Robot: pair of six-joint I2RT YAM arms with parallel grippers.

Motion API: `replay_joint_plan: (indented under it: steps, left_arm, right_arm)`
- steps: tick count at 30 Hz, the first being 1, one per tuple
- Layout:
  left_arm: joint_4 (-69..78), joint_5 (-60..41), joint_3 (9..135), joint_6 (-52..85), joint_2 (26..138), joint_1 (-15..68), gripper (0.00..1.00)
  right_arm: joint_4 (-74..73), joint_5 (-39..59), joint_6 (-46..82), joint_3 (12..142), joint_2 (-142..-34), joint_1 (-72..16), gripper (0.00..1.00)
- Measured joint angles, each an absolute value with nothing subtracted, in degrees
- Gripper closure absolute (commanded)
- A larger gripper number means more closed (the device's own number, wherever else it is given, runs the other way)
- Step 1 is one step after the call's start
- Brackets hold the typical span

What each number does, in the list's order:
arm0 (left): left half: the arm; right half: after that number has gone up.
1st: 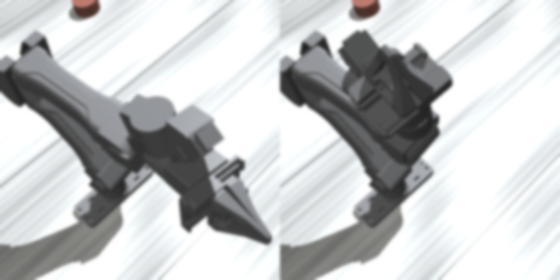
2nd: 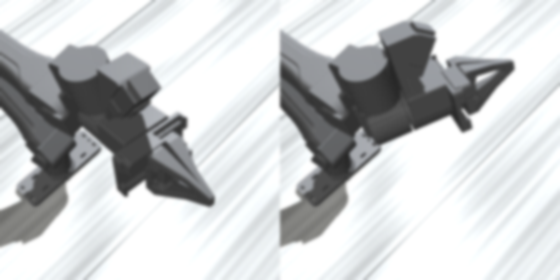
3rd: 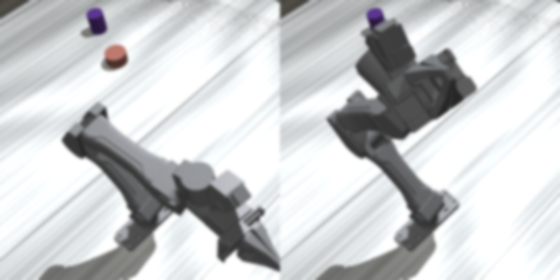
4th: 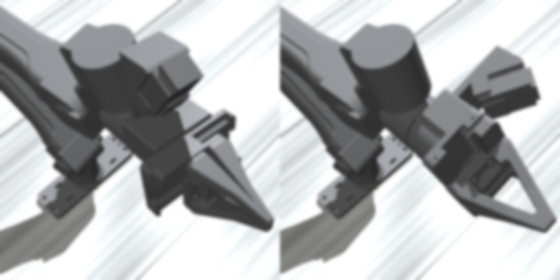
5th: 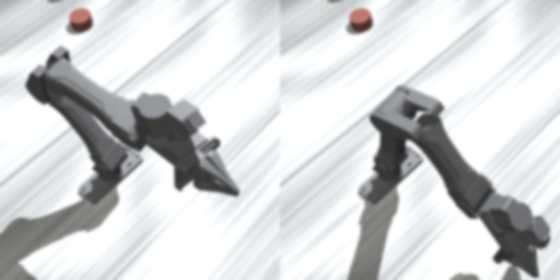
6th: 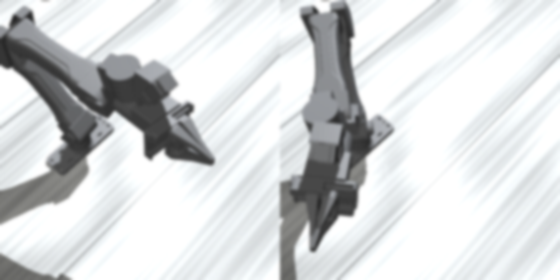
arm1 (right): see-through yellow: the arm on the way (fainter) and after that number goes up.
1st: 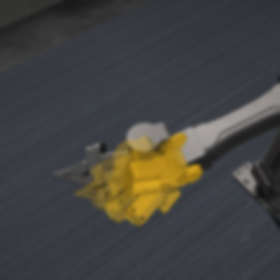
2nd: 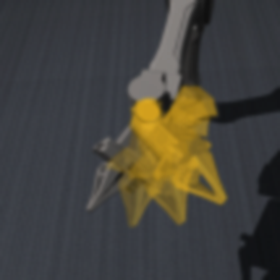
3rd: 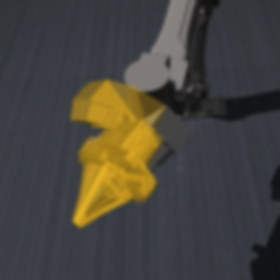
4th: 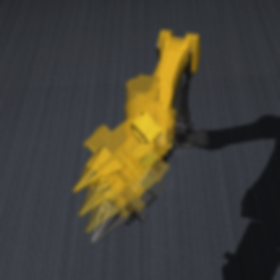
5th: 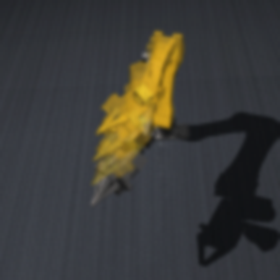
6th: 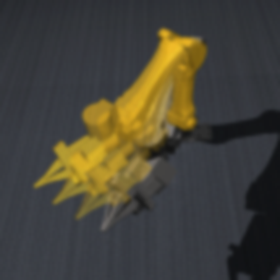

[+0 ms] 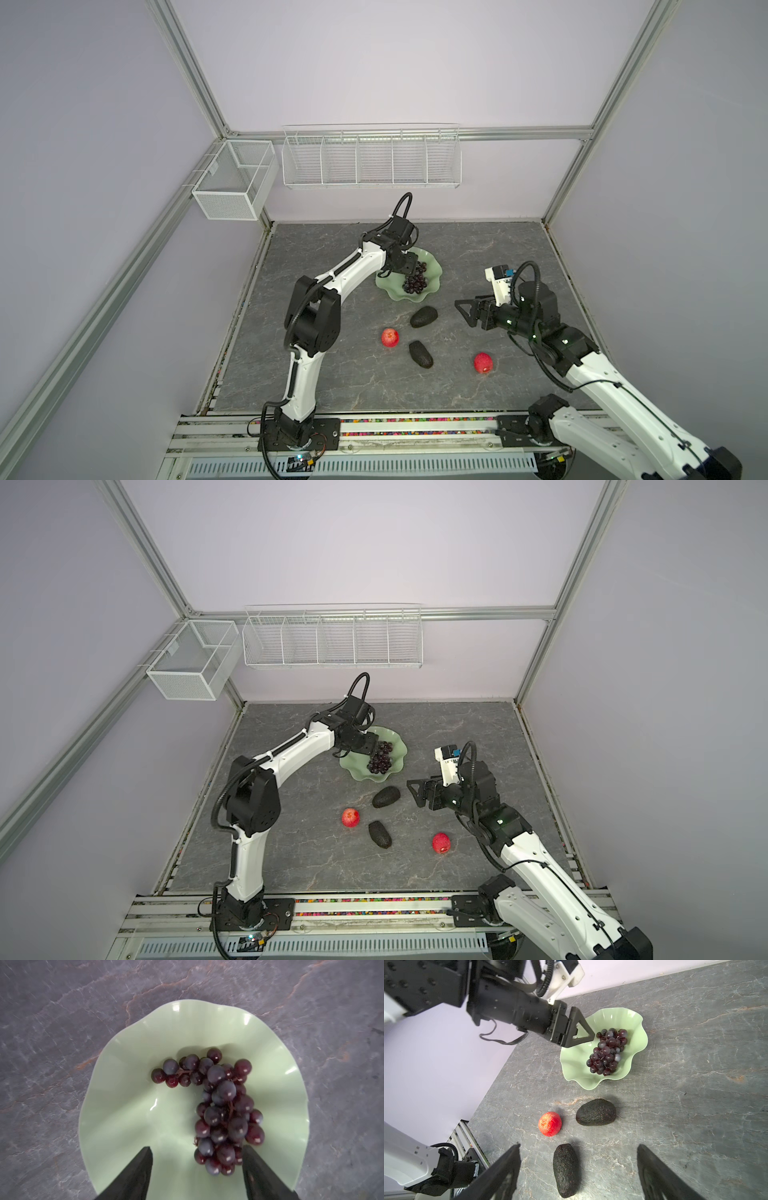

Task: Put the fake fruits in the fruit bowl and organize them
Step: 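Lower the left gripper onto the avocado nearer the bowl and grasp it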

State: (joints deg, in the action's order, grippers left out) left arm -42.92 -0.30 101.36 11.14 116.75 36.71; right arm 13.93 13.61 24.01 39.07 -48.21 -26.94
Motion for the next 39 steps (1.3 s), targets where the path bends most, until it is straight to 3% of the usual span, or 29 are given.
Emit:
replay_joint_plan:
  steps: [7,13,39]
  left_arm:
    - [-34.06,-3.05,79.48,5.23,97.89,46.0,0.29]
    - [-30.13,-3.46,70.11,4.05,96.75,50.72,0.27]
    - [-24.95,0.21,71.79,2.79,106.67,51.92,0.25]
  right_arm:
    - [15.18,13.93,24.12,34.54,-44.6,-27.0,0.12]
    - [15.35,14.85,25.41,30.96,-43.48,-27.66,0.12]
    - [15.4,17.43,26.11,30.26,-41.58,-28.29,0.12]
